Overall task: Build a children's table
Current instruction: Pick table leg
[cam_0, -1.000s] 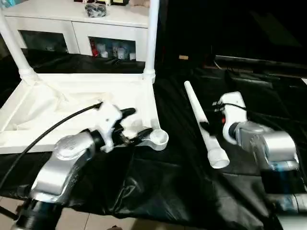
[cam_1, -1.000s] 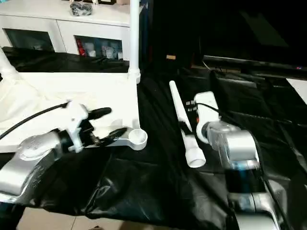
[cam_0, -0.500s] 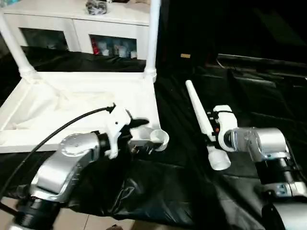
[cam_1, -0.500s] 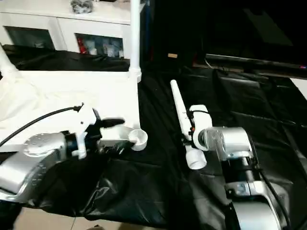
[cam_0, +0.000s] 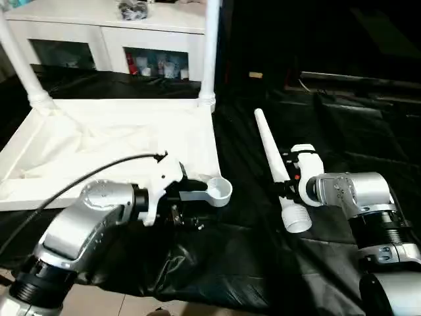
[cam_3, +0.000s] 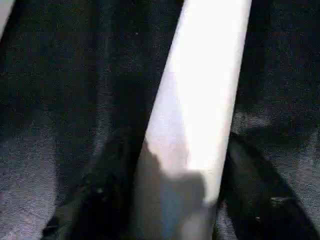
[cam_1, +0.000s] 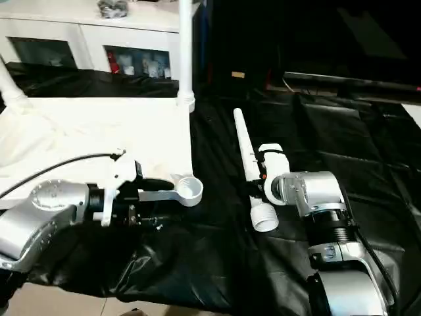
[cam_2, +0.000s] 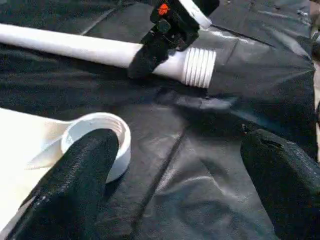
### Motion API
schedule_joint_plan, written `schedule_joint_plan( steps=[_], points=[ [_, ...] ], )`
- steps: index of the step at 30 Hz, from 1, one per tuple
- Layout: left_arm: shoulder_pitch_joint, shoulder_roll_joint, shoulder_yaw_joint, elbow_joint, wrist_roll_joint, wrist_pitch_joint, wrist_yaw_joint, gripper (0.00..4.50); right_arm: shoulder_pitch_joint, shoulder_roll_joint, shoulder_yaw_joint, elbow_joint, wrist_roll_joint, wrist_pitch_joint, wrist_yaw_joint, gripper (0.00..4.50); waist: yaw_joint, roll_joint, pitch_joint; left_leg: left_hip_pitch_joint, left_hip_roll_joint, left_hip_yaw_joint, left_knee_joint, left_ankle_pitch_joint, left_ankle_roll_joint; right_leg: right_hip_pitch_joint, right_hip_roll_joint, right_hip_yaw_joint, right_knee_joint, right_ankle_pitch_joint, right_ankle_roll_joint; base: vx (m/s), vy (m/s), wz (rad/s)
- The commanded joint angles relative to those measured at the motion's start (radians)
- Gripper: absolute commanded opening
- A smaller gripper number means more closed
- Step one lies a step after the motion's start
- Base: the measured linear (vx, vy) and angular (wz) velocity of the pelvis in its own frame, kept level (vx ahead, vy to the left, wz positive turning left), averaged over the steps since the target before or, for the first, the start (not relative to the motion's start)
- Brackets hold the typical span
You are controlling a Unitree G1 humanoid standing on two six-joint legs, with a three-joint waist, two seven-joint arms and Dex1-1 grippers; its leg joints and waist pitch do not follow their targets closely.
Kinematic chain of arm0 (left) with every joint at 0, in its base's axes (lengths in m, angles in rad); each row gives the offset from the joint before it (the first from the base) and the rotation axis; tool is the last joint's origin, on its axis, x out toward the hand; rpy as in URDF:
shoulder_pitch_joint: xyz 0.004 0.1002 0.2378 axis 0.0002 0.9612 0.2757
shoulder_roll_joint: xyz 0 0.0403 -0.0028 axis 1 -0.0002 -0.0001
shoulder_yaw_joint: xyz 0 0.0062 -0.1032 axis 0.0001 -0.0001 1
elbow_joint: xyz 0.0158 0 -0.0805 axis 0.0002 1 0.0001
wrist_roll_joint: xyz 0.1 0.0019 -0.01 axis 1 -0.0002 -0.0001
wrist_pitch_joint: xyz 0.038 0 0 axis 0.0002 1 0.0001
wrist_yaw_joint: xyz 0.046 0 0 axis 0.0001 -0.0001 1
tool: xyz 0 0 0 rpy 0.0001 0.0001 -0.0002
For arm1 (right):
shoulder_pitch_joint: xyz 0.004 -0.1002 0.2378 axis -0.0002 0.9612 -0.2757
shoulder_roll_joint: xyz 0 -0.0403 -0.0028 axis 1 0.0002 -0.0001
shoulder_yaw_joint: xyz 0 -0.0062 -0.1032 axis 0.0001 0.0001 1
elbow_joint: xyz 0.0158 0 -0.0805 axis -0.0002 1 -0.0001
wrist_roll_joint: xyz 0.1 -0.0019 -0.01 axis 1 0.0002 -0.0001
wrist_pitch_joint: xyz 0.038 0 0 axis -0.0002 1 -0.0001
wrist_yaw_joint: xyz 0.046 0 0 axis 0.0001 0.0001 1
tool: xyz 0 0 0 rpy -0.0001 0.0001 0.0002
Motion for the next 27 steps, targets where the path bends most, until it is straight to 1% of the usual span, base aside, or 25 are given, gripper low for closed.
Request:
schedule_joint_plan(
  steps=[1, 2, 3, 4, 6, 7, 8, 9, 10, 11, 12, 13, 14, 15, 16, 17, 18, 19, 20, 21, 22, 23, 24, 25, 27],
  points=[
    [-0.030, -0.009, 0.003, 0.034, 0.030, -0.039, 0.024, 4.50, 0.003, -0.013, -0.022, -0.007, 0.009, 0.008, 0.005, 2.20, 0.001, 0.017, -0.056, 0.003, 0.045, -0.015, -0.086, -0.148, -0.063, 0.043, -0.076, 0.050, -0.082, -0.142, -0.200, 0.000, 0.000, 0.00],
    [-0.030, -0.009, 0.003, 0.034, 0.030, -0.039, 0.024, 4.50, 0.003, -0.013, -0.022, -0.007, 0.009, 0.008, 0.005, 2.20, 0.001, 0.013, -0.058, 0.004, 0.045, -0.014, -0.085, -0.147, -0.061, 0.044, -0.077, 0.051, -0.082, -0.132, -0.201, 0.000, 0.000, 0.00],
    [-0.037, -0.016, 0.007, 0.049, 0.037, -0.049, 0.035, 4.50, 0.006, -0.014, -0.032, -0.010, 0.015, 0.008, 0.005, 2.01, 0.003, 0.015, -0.058, 0.003, 0.046, -0.015, -0.085, -0.141, -0.059, 0.044, -0.077, 0.050, -0.081, -0.122, -0.206, 0.000, 0.000, 0.00],
    [-0.037, -0.016, 0.007, 0.049, 0.037, -0.049, 0.035, 4.50, 0.006, -0.014, -0.032, -0.010, 0.015, 0.008, 0.005, 1.96, 0.002, 0.014, -0.057, 0.002, 0.046, -0.014, -0.085, -0.140, -0.059, 0.044, -0.077, 0.050, -0.081, -0.121, -0.207, 0.000, 0.000, 0.00],
    [-0.053, -0.026, 0.007, 0.078, 0.057, -0.061, 0.056, 4.50, 0.012, -0.014, -0.052, -0.015, 0.025, 0.007, 0.004, 1.90, 0.002, 0.018, -0.058, 0.003, 0.047, -0.015, -0.085, -0.144, -0.060, 0.045, -0.077, 0.049, -0.080, -0.121, -0.211, 0.000, 0.000, 0.00],
    [-0.059, -0.031, 0.010, 0.092, 0.061, -0.067, 0.061, 4.50, 0.014, -0.011, -0.061, -0.016, 0.030, 0.006, 0.002, 1.86, 0.002, 0.016, -0.057, 0.003, 0.046, -0.014, -0.085, -0.146, -0.059, 0.044, -0.077, 0.050, -0.082, -0.124, -0.210, 0.000, 0.000, 0.00],
    [-0.064, -0.039, 0.017, 0.101, 0.058, -0.063, 0.070, 4.50, 0.016, -0.010, -0.065, -0.019, 0.033, 0.003, 0.003, 1.86, 0.002, 0.024, -0.057, 0.005, 0.046, -0.014, -0.084, -0.154, -0.062, 0.043, -0.077, 0.050, -0.083, -0.129, -0.211, 0.000, 0.000, 0.00],
    [-0.076, -0.056, 0.031, 0.120, 0.051, -0.055, 0.090, 4.50, 0.019, -0.008, -0.074, -0.025, 0.039, -0.004, 0.005, 1.84, 0.000, 0.027, -0.056, 0.004, 0.045, -0.013, -0.084, -0.165, -0.064, 0.043, -0.075, 0.050, -0.085, -0.129, -0.213, 0.000, 0.000, 0.00],
    [-0.106, -0.102, 0.066, 0.162, 0.032, -0.056, 0.135, 4.50, 0.025, 0.001, -0.098, -0.053, 0.061, -0.011, 0.011, 1.84, 0.003, 0.037, -0.057, 0.006, 0.045, -0.016, -0.083, -0.167, -0.069, 0.044, -0.077, 0.050, -0.082, -0.126, -0.217, 0.000, 0.000, 0.00],
    [-0.126, -0.134, 0.090, 0.192, 0.020, -0.058, 0.166, 4.50, 0.029, 0.008, -0.114, -0.073, 0.076, -0.016, 0.015, 1.84, 0.003, 0.032, -0.057, 0.008, 0.045, -0.012, -0.082, -0.171, -0.065, 0.043, -0.076, 0.050, -0.086, -0.119, -0.222, 0.000, 0.000, 0.00],
    [-0.158, -0.178, 0.121, 0.229, -0.001, -0.031, 0.215, 4.50, 0.036, 0.021, -0.143, -0.105, 0.108, -0.028, 0.031, 1.84, 0.006, 0.032, -0.059, 0.005, 0.044, -0.013, -0.080, -0.159, -0.058, 0.048, -0.078, 0.050, -0.083, -0.110, -0.228, 0.000, 0.000, 0.00],
    [-0.191, -0.220, 0.150, 0.261, -0.021, -0.007, 0.262, 4.50, 0.045, 0.036, -0.170, -0.140, 0.144, -0.037, 0.053, 1.84, 0.006, 0.030, -0.059, 0.004, 0.044, -0.010, -0.079, -0.151, -0.053, 0.049, -0.078, 0.052, -0.085, -0.101, -0.230, 0.000, 0.000, 0.00],
    [-0.219, -0.259, 0.181, 0.284, -0.056, 0.035, 0.301, 4.50, 0.055, 0.046, -0.189, -0.174, 0.174, -0.038, 0.072, 1.82, 0.012, 0.028, -0.060, 0.004, 0.043, -0.007, -0.073, -0.137, -0.040, 0.051, -0.079, 0.052, -0.083, -0.084, -0.240, 0.000, 0.000, 0.00],
    [-0.243, -0.293, 0.210, 0.301, -0.088, 0.071, 0.332, 4.50, 0.064, 0.052, -0.200, -0.199, 0.194, -0.029, 0.086, 1.82, 0.018, 0.023, -0.063, -0.002, 0.047, -0.013, -0.075, -0.100, -0.024, 0.056, -0.086, 0.049, -0.080, -0.073, -0.246, 0.000, 0.000, 0.00],
    [-0.260, -0.316, 0.230, 0.314, -0.112, 0.094, 0.352, 4.50, 0.070, 0.055, -0.206, -0.216, 0.207, -0.020, 0.095, 1.82, 0.015, 0.023, -0.060, -0.010, 0.044, -0.010, -0.075, -0.078, -0.021, 0.059, -0.082, 0.050, -0.077, -0.057, -0.244, 0.000, 0.000, 0.00],
    [-0.269, -0.329, 0.241, 0.321, -0.125, 0.106, 0.362, 4.50, 0.073, 0.056, -0.209, -0.225, 0.214, -0.015, 0.099, 1.82, 0.019, 0.024, -0.061, -0.008, 0.046, -0.011, -0.072, -0.055, -0.012, 0.056, -0.083, 0.048, -0.078, -0.040, -0.246, 0.000, 0.000, 0.00],
    [-0.307, -0.379, 0.272, 0.342, -0.180, 0.147, 0.384, 4.50, 0.092, 0.067, -0.228, -0.262, 0.245, 0.015, 0.113, 1.82, 0.019, 0.027, -0.064, -0.012, 0.043, -0.009, -0.069, -0.026, -0.003, 0.058, -0.081, 0.048, -0.073, -0.013, -0.247, 0.000, 0.000, 0.00],
    [-0.323, -0.399, 0.283, 0.353, -0.199, 0.161, 0.394, 4.50, 0.103, 0.074, -0.241, -0.283, 0.266, 0.023, 0.122, 1.82, 0.021, 0.027, -0.064, -0.009, 0.042, -0.007, -0.067, -0.020, 0.002, 0.055, -0.080, 0.049, -0.076, -0.002, -0.250, 0.000, 0.000, 0.00],
    [-0.337, -0.416, 0.294, 0.365, -0.215, 0.179, 0.406, 4.50, 0.111, 0.081, -0.254, -0.301, 0.286, 0.033, 0.129, 1.82, 0.024, 0.031, -0.068, -0.010, 0.042, -0.010, -0.065, -0.002, 0.014, 0.058, -0.081, 0.049, -0.070, 0.034, -0.258, 0.000, 0.000, 0.00],
    [-0.349, -0.433, 0.308, 0.378, -0.222, 0.198, 0.420, 4.50, 0.119, 0.088, -0.266, -0.319, 0.304, 0.040, 0.133, 1.82, 0.024, 0.027, -0.070, -0.013, 0.043, -0.011, -0.064, 0.019, 0.025, 0.059, -0.078, 0.047, -0.065, 0.081, -0.262, 0.000, 0.000, 0.00],
    [-0.349, -0.433, 0.308, 0.378, -0.222, 0.198, 0.420, 4.50, 0.119, 0.088, -0.266, -0.319, 0.304, 0.040, 0.133, 1.82, 0.026, 0.027, -0.071, -0.012, 0.042, -0.010, -0.064, 0.021, 0.032, 0.057, -0.078, 0.046, -0.067, 0.090, -0.264, 0.000, 0.000, 0.00],
    [-0.373, -0.461, 0.328, 0.410, -0.213, 0.230, 0.455, 4.50, 0.142, 0.105, -0.298, -0.384, 0.358, 0.050, 0.147, 1.82, 0.026, 0.035, -0.075, -0.014, 0.042, -0.010, -0.059, 0.031, 0.039, 0.057, -0.078, 0.047, -0.065, 0.117, -0.265, 0.000, 0.000, 0.00],
    [-0.377, -0.465, 0.327, 0.415, -0.203, 0.235, 0.462, 4.50, 0.149, 0.107, -0.301, -0.401, 0.370, 0.050, 0.153, 1.82, 0.031, 0.035, -0.076, -0.014, 0.043, -0.012, -0.057, 0.043, 0.051, 0.056, -0.078, 0.046, -0.062, 0.156, -0.269, 0.000, 0.000, 0.00],
    [-0.381, -0.467, 0.327, 0.417, -0.201, 0.241, 0.470, 4.50, 0.154, 0.107, -0.302, -0.412, 0.380, 0.050, 0.155, 1.82, 0.031, 0.033, -0.076, -0.017, 0.042, -0.011, -0.057, 0.045, 0.057, 0.056, -0.076, 0.045, -0.062, 0.165, -0.267, 0.000, 0.000, 0.00],
    [-0.395, -0.491, 0.367, 0.424, -0.253, 0.277, 0.501, 4.50, 0.167, 0.114, -0.301, -0.451, 0.414, 0.049, 0.174, 1.82, 0.034, 0.035, -0.072, -0.016, 0.044, -0.011, -0.059, 0.013, 0.054, 0.054, -0.080, 0.044, -0.068, 0.121, -0.266, 0.000, 0.000, 0.00]
  ],
)
